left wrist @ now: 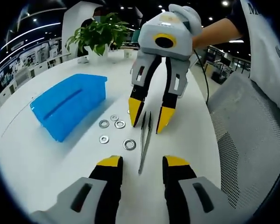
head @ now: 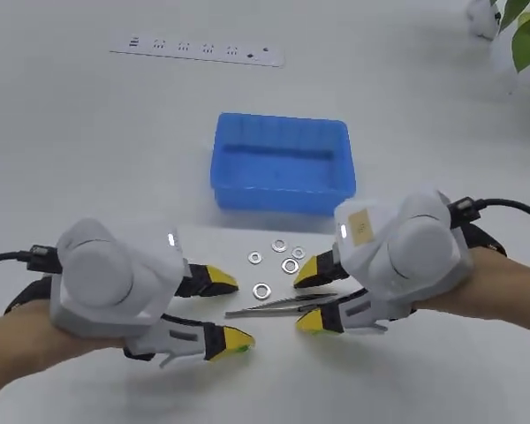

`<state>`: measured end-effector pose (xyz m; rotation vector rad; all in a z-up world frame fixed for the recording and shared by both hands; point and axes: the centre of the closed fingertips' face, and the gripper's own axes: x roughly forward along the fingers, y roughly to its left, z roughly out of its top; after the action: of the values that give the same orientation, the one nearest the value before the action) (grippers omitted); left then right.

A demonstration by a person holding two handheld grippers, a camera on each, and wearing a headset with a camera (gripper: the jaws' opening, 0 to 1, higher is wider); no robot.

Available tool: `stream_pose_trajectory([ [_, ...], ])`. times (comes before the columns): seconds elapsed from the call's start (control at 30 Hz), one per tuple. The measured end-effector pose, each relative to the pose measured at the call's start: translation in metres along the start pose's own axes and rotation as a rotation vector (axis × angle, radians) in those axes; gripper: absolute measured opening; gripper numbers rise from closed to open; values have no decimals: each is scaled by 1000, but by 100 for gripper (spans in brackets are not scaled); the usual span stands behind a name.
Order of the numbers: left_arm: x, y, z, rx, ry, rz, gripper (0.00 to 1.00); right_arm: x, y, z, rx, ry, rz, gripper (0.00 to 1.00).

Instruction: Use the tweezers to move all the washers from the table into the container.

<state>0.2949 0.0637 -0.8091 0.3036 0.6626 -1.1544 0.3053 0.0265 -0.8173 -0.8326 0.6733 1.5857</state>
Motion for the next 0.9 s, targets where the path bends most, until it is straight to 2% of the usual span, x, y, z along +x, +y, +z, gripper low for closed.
stream_pose_trajectory([
  [0.23,3,3,2,21,-5,-11,33,0,6,1,-38,9,10,17],
  [0.33,4,-2,1,28,6,-42,27,0,7,0,-56,11,4,12],
  [0.4,5,-2,2,64,14,-36,27,0,6,1,-52,9,-3,11],
  [0.43,6,-1,1,117,29,-29,26,0,5,1,-46,6,-6,11],
  [0.47,7,-2,1,127,30,-28,26,0,5,1,-44,6,-6,11],
  [0.57,8,-4,3,114,32,-31,26,0,5,1,-29,6,-16,10],
  [0.7,11,-5,5,113,33,-29,17,1,5,2,-31,21,-25,9],
  [0.77,12,-2,5,143,42,3,13,1,5,2,-37,28,-28,8],
  [0.8,12,2,6,192,55,23,10,1,5,1,-40,30,-28,8],
  [0.9,14,-1,7,164,55,13,8,1,5,1,-31,30,-29,8],
])
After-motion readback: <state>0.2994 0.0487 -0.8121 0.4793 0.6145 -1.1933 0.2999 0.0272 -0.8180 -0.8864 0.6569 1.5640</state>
